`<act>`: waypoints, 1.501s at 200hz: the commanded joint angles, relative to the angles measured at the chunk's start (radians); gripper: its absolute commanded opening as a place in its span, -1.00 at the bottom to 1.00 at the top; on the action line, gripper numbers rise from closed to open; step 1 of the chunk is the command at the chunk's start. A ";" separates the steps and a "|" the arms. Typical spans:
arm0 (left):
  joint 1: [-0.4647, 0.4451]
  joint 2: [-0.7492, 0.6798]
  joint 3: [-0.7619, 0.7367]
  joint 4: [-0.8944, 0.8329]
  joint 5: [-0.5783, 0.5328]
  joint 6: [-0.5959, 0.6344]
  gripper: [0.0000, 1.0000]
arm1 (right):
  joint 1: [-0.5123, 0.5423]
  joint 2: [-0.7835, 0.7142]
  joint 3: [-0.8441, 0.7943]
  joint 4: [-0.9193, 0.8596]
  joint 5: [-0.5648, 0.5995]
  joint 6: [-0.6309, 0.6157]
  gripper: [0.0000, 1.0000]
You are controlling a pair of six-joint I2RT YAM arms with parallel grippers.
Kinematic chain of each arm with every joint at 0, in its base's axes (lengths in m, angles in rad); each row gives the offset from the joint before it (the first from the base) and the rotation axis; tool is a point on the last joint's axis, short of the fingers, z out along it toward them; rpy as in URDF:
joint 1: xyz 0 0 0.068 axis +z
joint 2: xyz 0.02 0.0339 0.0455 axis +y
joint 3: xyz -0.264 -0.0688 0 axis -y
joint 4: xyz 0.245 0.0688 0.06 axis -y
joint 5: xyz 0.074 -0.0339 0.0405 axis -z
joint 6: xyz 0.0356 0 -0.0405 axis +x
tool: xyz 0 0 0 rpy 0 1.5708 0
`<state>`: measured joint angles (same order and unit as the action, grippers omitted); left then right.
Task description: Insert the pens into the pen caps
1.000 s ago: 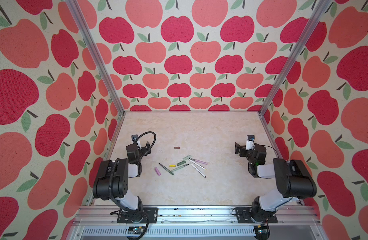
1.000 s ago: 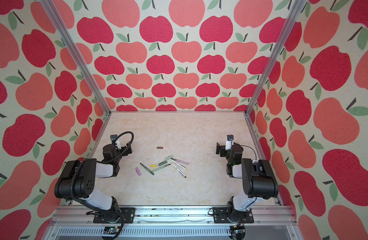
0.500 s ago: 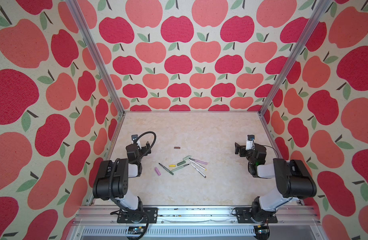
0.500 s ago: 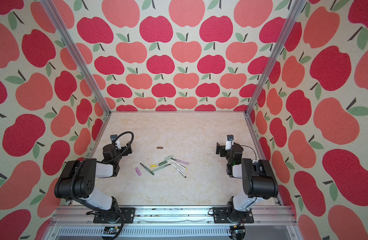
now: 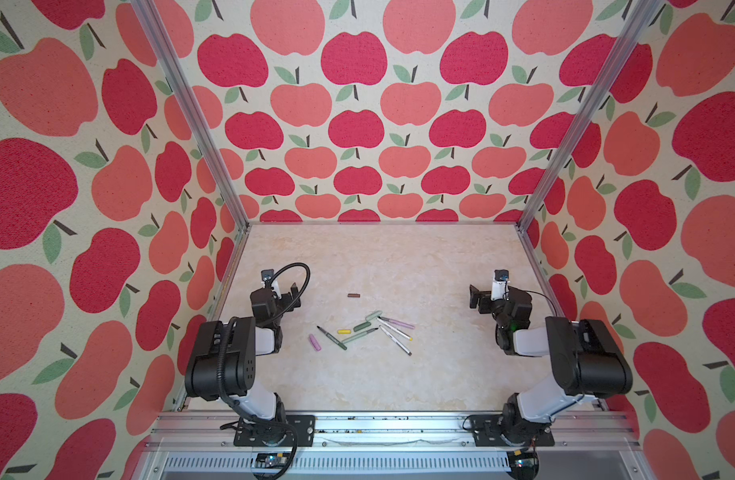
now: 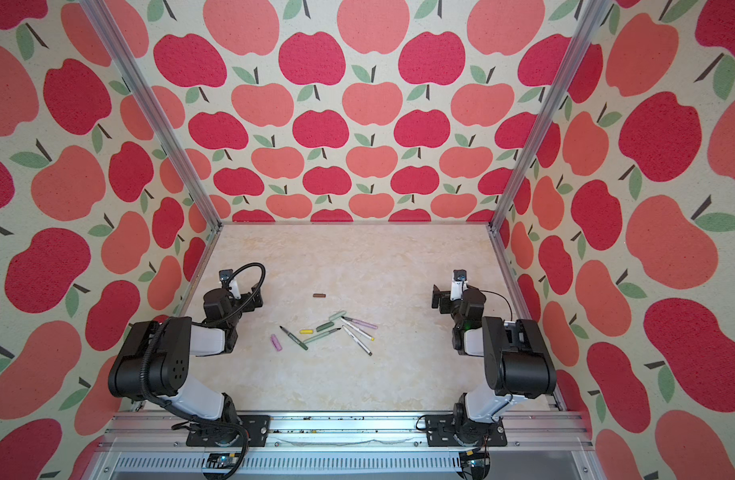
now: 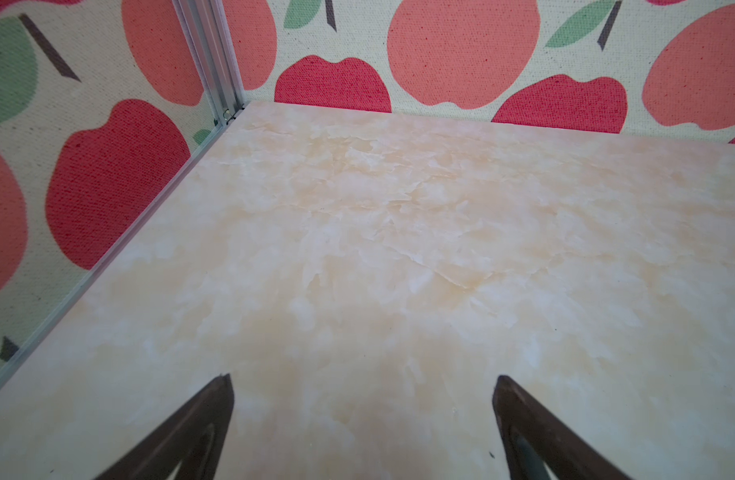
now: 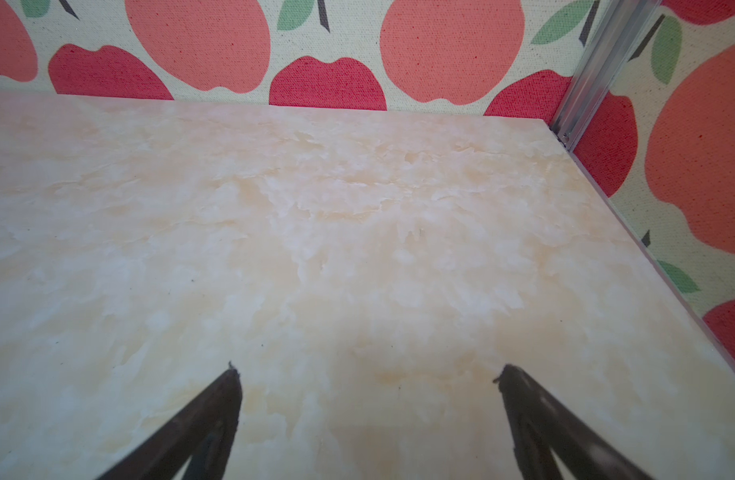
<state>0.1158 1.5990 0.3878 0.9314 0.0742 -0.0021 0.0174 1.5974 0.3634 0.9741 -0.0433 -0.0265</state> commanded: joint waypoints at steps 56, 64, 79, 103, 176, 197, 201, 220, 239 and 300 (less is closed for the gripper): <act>-0.029 -0.199 0.103 -0.318 -0.059 0.007 0.99 | 0.001 -0.240 0.053 -0.269 0.020 -0.003 0.99; -0.032 -0.251 0.133 -0.395 -0.051 -0.003 0.98 | -0.001 -0.298 0.094 -0.397 0.023 0.022 0.99; -0.025 -0.336 0.195 -0.532 -0.016 -0.101 0.99 | -0.004 -0.383 0.172 -0.600 0.042 0.209 0.99; 0.050 -0.408 0.279 -0.713 0.170 -0.343 0.99 | -0.040 -0.502 0.200 -0.697 -0.114 0.416 0.99; 0.007 -0.597 0.364 -0.989 0.351 -0.476 0.99 | 0.099 -0.488 0.429 -1.017 -0.313 0.446 0.85; -0.048 -0.683 0.384 -1.146 0.275 -0.519 0.99 | 0.259 -0.442 0.494 -1.116 -0.274 0.436 0.82; -0.053 -0.701 0.390 -1.183 0.264 -0.533 0.99 | 0.291 -0.428 0.513 -1.139 -0.272 0.429 0.82; -0.064 -0.797 0.406 -1.369 0.234 -0.607 1.00 | 0.434 -0.349 0.623 -1.283 -0.236 0.394 0.77; -0.064 -0.915 0.411 -1.553 0.195 -0.668 1.00 | 0.558 -0.274 0.717 -1.383 -0.208 0.369 0.73; -0.062 -1.183 0.384 -1.878 0.240 -0.765 0.99 | 0.865 0.026 1.049 -1.660 -0.131 0.345 0.59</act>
<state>0.0544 0.4572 0.7792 -0.7612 0.2962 -0.7181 0.7990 1.5257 1.2827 -0.5007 -0.2329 0.3420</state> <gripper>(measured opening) 0.998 0.807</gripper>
